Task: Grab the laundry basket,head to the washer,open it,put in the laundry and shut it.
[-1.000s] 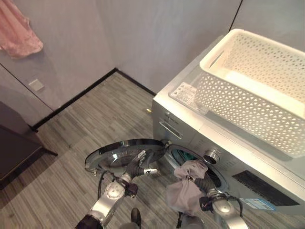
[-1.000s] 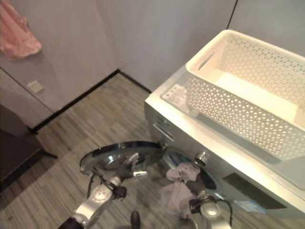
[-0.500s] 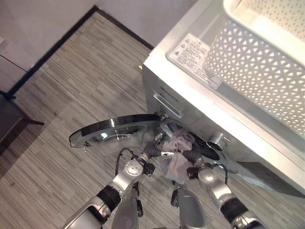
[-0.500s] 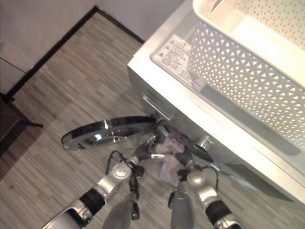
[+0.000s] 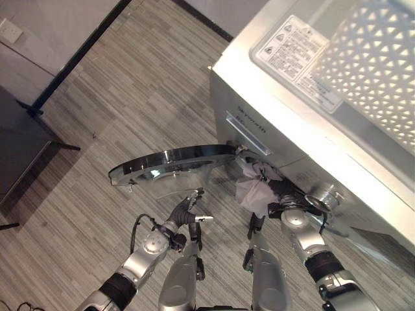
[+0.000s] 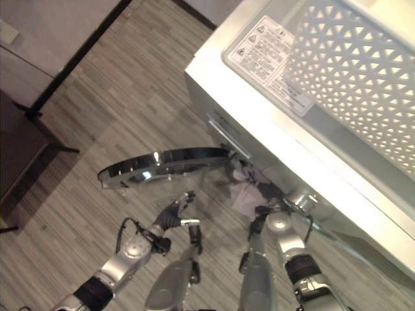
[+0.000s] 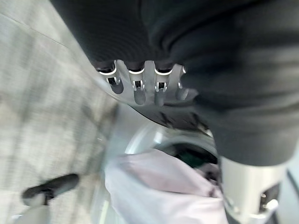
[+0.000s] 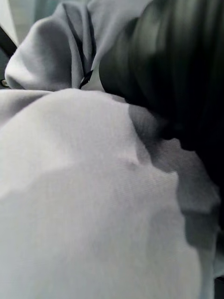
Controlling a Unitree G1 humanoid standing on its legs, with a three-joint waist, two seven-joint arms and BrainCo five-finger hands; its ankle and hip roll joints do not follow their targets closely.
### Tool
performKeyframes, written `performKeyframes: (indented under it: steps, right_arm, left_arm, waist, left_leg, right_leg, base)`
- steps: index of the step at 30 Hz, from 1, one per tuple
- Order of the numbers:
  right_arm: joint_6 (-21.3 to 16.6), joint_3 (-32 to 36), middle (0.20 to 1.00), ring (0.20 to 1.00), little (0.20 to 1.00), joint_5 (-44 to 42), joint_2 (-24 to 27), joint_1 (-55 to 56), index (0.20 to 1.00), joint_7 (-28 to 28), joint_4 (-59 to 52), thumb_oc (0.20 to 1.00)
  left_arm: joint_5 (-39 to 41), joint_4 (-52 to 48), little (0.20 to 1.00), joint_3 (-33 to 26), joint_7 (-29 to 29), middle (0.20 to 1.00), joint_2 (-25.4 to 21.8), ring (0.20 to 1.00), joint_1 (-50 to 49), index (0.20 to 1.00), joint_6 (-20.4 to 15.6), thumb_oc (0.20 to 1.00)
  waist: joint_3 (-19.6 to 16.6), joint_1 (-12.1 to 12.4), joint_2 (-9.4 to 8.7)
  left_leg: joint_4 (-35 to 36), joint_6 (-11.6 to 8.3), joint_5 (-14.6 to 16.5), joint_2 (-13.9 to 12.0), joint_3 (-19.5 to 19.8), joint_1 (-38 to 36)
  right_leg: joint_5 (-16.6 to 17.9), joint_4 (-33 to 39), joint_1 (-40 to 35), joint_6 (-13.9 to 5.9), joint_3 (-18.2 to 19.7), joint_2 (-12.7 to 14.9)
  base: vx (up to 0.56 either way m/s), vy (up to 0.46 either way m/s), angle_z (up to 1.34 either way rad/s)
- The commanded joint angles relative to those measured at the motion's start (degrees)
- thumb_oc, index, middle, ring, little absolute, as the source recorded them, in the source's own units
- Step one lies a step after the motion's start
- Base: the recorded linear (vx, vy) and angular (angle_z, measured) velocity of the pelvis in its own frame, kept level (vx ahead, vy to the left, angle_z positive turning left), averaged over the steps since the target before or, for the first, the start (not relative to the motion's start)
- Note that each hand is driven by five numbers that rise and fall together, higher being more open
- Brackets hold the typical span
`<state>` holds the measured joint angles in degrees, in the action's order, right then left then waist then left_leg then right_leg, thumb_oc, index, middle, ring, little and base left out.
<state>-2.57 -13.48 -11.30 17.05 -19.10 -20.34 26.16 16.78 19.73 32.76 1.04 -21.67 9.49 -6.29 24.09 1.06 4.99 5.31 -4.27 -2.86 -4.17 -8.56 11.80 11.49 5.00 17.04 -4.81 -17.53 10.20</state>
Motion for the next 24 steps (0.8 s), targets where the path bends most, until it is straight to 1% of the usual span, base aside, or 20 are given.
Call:
performKeyframes:
  steps: [1, 3, 4, 5, 7, 11, 15, 17, 18, 19, 20, 21, 24]
  right_arm:
    - [-6.3, 1.7, 0.2, 0.2, 0.2, -3.6, -2.1, -3.6, 0.2, -1.8, -2.8, 0.2]
    - [-7.1, 0.9, 0.2, 0.2, 0.2, -5.1, -3.5, -5.4, 0.2, -2.4, -2.8, 0.2]
    - [-7.9, 0.1, 0.2, 0.2, 0.2, -7.0, -4.7, -8.0, 0.2, -3.4, -2.2, 0.2]
    - [-8.0, 0.1, 0.2, 0.2, 0.2, -7.0, -4.7, -8.1, 0.2, -3.4, -2.1, 0.2]
    - [-9.0, -0.9, 0.2, 0.2, 0.2, -9.2, -6.3, -11.0, 0.2, -4.3, -2.9, 0.2]
    - [-10.3, -1.6, 0.2, 0.2, 0.2, -11.9, -7.9, -14.1, 0.2, -5.4, -3.7, 0.2]
    - [-11.4, -2.0, 0.2, 0.2, 0.2, -14.3, -8.8, -15.6, 0.2, -5.7, -4.2, 0.2]
    - [-12.9, -2.1, 0.2, 0.2, 0.2, -17.0, -9.6, -15.6, 0.2, -5.6, -4.9, 0.2]
    - [-12.9, -2.1, 0.2, 0.2, 0.2, -17.1, -9.6, -15.6, 0.2, -5.6, -4.9, 0.2]
    - [-13.2, -2.2, 0.2, 0.2, 0.2, -18.0, -10.0, -15.3, 0.2, -5.4, -4.8, 0.2]
    - [-14.0, -2.5, 0.2, 0.2, 0.2, -19.7, -10.4, -14.7, 0.2, -5.4, -5.6, 0.2]
    - [-14.0, -2.6, 0.2, 0.2, 0.2, -19.7, -10.4, -14.6, 0.2, -5.4, -5.6, 0.2]
    - [-15.3, -3.3, 0.2, 0.2, 0.2, -23.0, -11.0, -14.2, 0.2, -4.8, -4.8, 0.2]
  left_arm:
    - [-4.6, 5.7, 1.0, 4.3, 1.4, 1.0, 4.2, 1.0, 4.0, 1.0, -2.7, 1.0]
    - [-5.5, 11.5, 1.0, 5.0, 3.3, 1.0, 7.1, 1.0, 6.4, 1.0, -2.8, 1.0]
    - [-6.6, 15.8, 1.0, 5.5, 5.1, 1.0, 9.3, 1.0, 9.3, 1.0, -2.9, 1.0]
    - [-6.6, 16.0, 1.0, 5.5, 5.1, 1.0, 9.4, 1.0, 9.4, 1.0, -3.0, 1.0]
    - [-7.5, 19.5, 1.0, 6.4, 7.2, 1.0, 11.6, 1.0, 12.7, 1.0, -3.0, 1.0]
    - [-7.1, 21.5, 1.0, 7.0, 9.2, 1.0, 13.5, 1.0, 16.6, 1.0, -3.2, 1.0]
    - [-6.6, 21.4, 1.0, 7.5, 10.4, 1.0, 14.1, 1.0, 18.9, 1.0, -3.3, 1.0]
    - [-8.3, 21.3, 1.0, 8.5, 11.3, 1.0, 14.6, 1.0, 21.2, 1.0, -3.4, 1.0]
    - [-8.3, 21.4, 1.0, 8.5, 11.3, 1.0, 14.6, 1.0, 21.3, 1.0, -3.4, 1.0]
    - [-8.7, 21.3, 1.0, 8.7, 11.8, 1.0, 14.9, 1.0, 22.0, 1.0, -3.3, 1.0]
    - [-10.0, 20.8, 1.0, 8.8, 13.2, 1.0, 14.9, 1.0, 24.2, 1.0, -3.3, 1.0]
    - [-10.0, 20.9, 1.0, 8.7, 13.2, 1.0, 14.9, 1.0, 24.2, 1.0, -3.3, 1.0]
    - [-14.6, 21.0, 1.0, 8.9, 16.6, 1.0, 15.3, 1.0, 27.9, 1.0, -3.2, 1.0]
  waist:
    - [-2.4, -0.2, -1.78]
    - [-2.2, -0.2, -2.2]
    - [-1.9, -0.2, -2.37]
    - [-1.8, -0.2, -2.34]
    - [-1.5, -0.2, -2.67]
    - [-1.1, -0.3, -3.1]
    - [-0.6, -0.3, -3.41]
    - [-0.1, -0.6, -3.67]
    - [-0.2, -0.6, -3.65]
    - [-0.3, -0.6, -3.52]
    - [0.3, -1.0, -3.83]
    - [0.0, -0.9, -3.62]
    - [0.3, -1.1, -4.06]
  left_leg:
    - [-3.1, 0.65, -0.5, -1.2, -5.1, 4.3]
    - [-3.0, 0.6, -0.6, -1.2, -5.0, 4.5]
    - [-3.0, 0.52, -0.8, -1.1, -4.9, 5.1]
    - [-3.0, 0.53, -0.8, -1.1, -4.9, 5.1]
    - [-2.7, 0.43, -1.2, -1.0, -4.7, 6.2]
    - [-2.7, 0.23, -1.6, -1.1, -4.7, 7.8]
    - [-2.9, -0.01, -1.8, -1.2, -4.4, 8.9]
    - [-3.2, -0.27, -1.8, -1.3, -4.3, 9.8]
    - [-3.3, -0.27, -1.8, -1.3, -4.3, 9.8]
    - [-3.2, -0.79, -0.8, -1.5, -3.7, 9.3]
    - [-3.6, -0.55, -1.9, -1.2, -3.9, 10.5]
    - [-3.4, -1.0, -0.8, -1.5, -3.4, 9.9]
    - [-3.7, -1.37, -0.8, -1.5, -3.1, 10.7]
  right_leg:
    - [-2.7, 0.0, 1.1, -5.06, 2.6, 3.7]
    - [-2.6, 0.0, 1.5, -5.07, 2.6, 3.8]
    - [-2.4, 0.0, 2.2, -5.11, 2.5, 4.0]
    - [-2.4, 0.0, 2.2, -5.11, 2.5, 4.0]
    - [-2.1, 0.0, 3.2, -5.19, 2.2, 4.1]
    - [-1.7, 0.0, 4.6, -5.28, 1.8, 4.1]
    - [-1.4, 0.0, 5.2, -5.35, 1.6, 4.1]
    - [-1.2, 0.0, 5.6, -5.42, 1.3, 4.3]
    - [-1.2, 0.0, 5.7, -5.42, 1.3, 4.3]
    - [-2.1, 0.0, 5.2, -5.93, 1.7, 4.0]
    - [-1.1, 0.0, 5.8, -5.4, 1.0, 4.3]
    - [-2.0, 0.0, 5.3, -5.94, 1.4, 4.0]
    - [-1.8, 0.0, 5.6, -6.04, 0.9, 3.9]
  base:
    - [0.0, 0.0, 0.0]
    - [0.0, 0.0, 0.0]
    - [0.0, 0.0, 0.0]
    - [0.0, 0.0, 0.0]
    - [0.0, 0.0, 0.0]
    - [-0.02, -0.008, 0.03]
    - [0.0, 0.0, 0.0]
    - [0.0, 0.0, 0.0]
    - [0.05, -0.019, 0.03]
    - [0.0, 0.0, 0.0]
    - [0.05, -0.02, 0.04]
    - [-0.02, -0.018, 0.09]
    - [0.0, -0.007, 0.14]
